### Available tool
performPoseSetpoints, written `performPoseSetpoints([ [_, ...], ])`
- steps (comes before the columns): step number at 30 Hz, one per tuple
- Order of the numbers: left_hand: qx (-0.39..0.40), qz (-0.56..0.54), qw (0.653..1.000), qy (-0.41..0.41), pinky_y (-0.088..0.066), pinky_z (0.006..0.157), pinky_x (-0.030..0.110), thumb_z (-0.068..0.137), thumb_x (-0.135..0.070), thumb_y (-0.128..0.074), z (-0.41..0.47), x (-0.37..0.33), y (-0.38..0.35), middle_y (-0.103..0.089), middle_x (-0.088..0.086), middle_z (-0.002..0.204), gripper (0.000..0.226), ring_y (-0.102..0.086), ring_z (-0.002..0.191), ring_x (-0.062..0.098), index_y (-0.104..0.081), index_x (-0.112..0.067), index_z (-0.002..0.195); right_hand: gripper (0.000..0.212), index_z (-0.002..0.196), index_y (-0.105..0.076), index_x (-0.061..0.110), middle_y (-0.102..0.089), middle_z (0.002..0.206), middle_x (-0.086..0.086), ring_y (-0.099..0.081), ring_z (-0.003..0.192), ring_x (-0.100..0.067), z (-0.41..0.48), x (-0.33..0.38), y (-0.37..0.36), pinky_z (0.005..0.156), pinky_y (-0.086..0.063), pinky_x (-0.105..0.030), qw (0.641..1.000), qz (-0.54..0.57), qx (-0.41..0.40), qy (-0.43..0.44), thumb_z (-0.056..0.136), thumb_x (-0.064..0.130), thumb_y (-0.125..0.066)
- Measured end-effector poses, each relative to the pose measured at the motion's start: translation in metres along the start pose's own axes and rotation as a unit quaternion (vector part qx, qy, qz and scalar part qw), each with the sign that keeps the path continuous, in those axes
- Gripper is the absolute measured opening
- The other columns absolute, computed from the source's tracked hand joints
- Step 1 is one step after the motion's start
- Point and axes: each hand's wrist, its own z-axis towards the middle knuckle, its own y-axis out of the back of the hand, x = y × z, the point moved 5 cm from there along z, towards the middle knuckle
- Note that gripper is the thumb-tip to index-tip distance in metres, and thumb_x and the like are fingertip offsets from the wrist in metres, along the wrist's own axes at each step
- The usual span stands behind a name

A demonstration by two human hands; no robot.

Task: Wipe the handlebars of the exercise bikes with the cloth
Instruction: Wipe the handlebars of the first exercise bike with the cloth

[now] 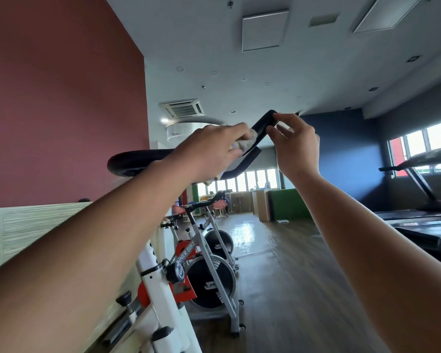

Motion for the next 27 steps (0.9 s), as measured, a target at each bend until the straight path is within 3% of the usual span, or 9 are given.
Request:
performPoseSetpoints([
  [6,0.012,0.019,0.999,-0.025,-0.051,0.095,0.047,0.094,-0.034,-0.054,-0.038,0.019,0.023,-0.063,-0.008,0.135,0.031,-0.063,0.118,0.024,-0.049,-0.044,0.122,0.049,0.141,-0.055,0.019,-0.055,0.145,0.006,-0.06,0.119,-0.009,-0.01,0.003,-0.01,0.088,-0.038,-0.006,0.998,-0.047,0.027,0.004,0.094,0.025,-0.067],
  [9,0.018,0.024,0.999,-0.023,-0.05,0.095,0.048,0.096,-0.031,-0.056,-0.043,0.024,0.029,-0.061,-0.01,0.138,0.03,-0.062,0.119,0.024,-0.053,-0.043,0.123,0.048,0.141,-0.055,0.014,-0.047,0.152,0.005,-0.06,0.116,-0.013,-0.019,0.009,-0.01,0.099,-0.042,-0.016,0.994,-0.095,0.031,0.035,0.096,0.025,-0.065],
  [11,0.023,0.031,0.999,-0.024,-0.049,0.096,0.046,0.098,-0.026,-0.057,-0.041,0.024,0.029,-0.059,-0.014,0.138,0.03,-0.06,0.12,0.021,-0.056,-0.039,0.125,0.043,0.137,-0.06,0.013,-0.047,0.152,0.001,-0.059,0.123,-0.02,-0.026,0.013,-0.013,0.108,-0.045,-0.035,0.992,-0.108,0.032,0.058,0.096,0.025,-0.065],
  [12,0.023,0.034,0.999,-0.027,-0.049,0.096,0.045,0.098,-0.024,-0.057,-0.04,0.022,0.029,-0.059,-0.015,0.137,0.03,-0.059,0.119,0.02,-0.058,-0.037,0.125,0.04,0.134,-0.062,0.013,-0.05,0.15,0.0,-0.058,0.125,-0.021,-0.03,0.016,-0.014,0.109,-0.044,-0.037,0.991,-0.112,0.035,0.069,0.096,0.025,-0.065],
  [16,-0.009,0.039,0.999,-0.027,-0.05,0.095,0.044,0.098,-0.02,-0.057,-0.05,0.025,0.031,-0.057,-0.01,0.136,0.034,-0.058,0.118,0.02,-0.058,-0.032,0.13,0.031,0.124,-0.068,0.009,-0.061,0.136,-0.002,-0.059,0.119,-0.018,-0.048,0.033,-0.026,0.103,-0.034,-0.015,0.98,-0.133,0.059,0.132,0.096,0.02,-0.065],
  [21,-0.086,0.09,0.992,0.025,-0.051,0.084,0.038,0.101,-0.023,-0.051,-0.082,0.054,0.044,-0.063,0.001,0.128,0.029,-0.061,0.107,0.03,-0.055,-0.025,0.129,0.031,0.125,-0.066,0.012,-0.066,0.124,0.0,-0.064,0.103,-0.014,-0.068,0.049,-0.049,0.097,-0.048,-0.025,0.961,-0.148,0.135,0.191,0.097,0.025,-0.062],
  [27,-0.155,0.079,0.982,0.074,-0.041,0.085,0.032,0.103,-0.014,-0.047,-0.101,0.077,0.048,-0.066,0.012,0.116,0.026,-0.058,0.105,0.031,-0.058,-0.011,0.126,0.033,0.128,-0.064,0.013,-0.065,0.126,-0.001,-0.063,0.11,-0.017,-0.078,0.053,-0.067,0.1,-0.049,-0.029,0.949,-0.159,0.172,0.213,0.098,0.027,-0.062],
])
